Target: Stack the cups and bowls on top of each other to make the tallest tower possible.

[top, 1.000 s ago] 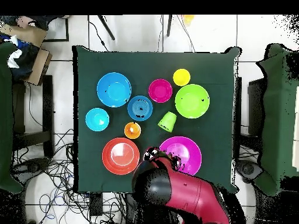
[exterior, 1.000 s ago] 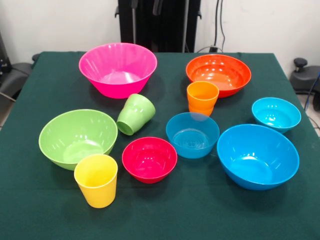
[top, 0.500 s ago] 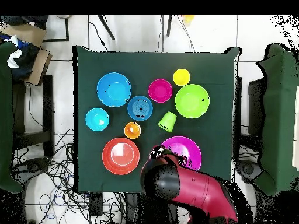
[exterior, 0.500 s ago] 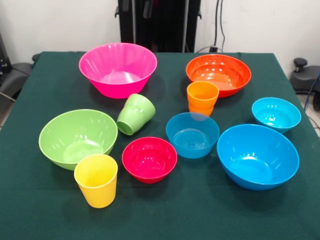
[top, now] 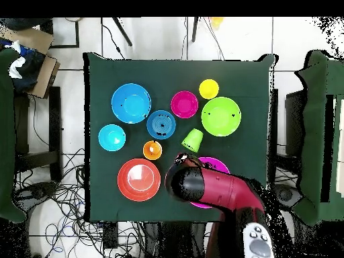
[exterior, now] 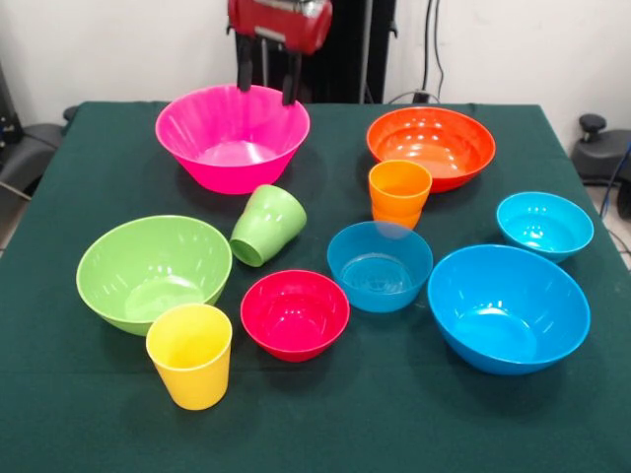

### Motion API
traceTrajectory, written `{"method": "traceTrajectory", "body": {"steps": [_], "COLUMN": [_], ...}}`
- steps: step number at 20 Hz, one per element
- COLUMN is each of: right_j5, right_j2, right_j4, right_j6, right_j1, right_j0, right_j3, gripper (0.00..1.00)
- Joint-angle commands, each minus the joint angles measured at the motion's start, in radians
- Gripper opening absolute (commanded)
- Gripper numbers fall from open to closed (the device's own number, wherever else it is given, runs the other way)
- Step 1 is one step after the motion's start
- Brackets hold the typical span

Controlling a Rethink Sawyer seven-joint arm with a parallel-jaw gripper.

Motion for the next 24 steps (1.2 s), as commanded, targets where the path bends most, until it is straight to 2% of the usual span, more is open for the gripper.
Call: {"method": "traceTrajectory", "body": {"steps": [1, 5, 14, 18, 24], "right_j5": [-0.064, -0.018, 0.127, 0.149, 0.168], "right_j2": [0.07, 0.03, -0.005, -0.026, -0.071], "right_j4": [0.01, 0.048, 0.107, 0.142, 0.178], "right_j6": [0.123, 0.16, 0.152, 0.177, 0.189], "right_j1": [0.154, 0.183, 0.216, 0.239, 0.229], "right_j0": [0.093, 0.151, 0.227, 0.265, 0.311], "right_j3": [-0.168, -0.234, -0.375, -0.405, -0.393], "gripper": [1.0, 1.0, 1.0, 1.0, 1.0]}}
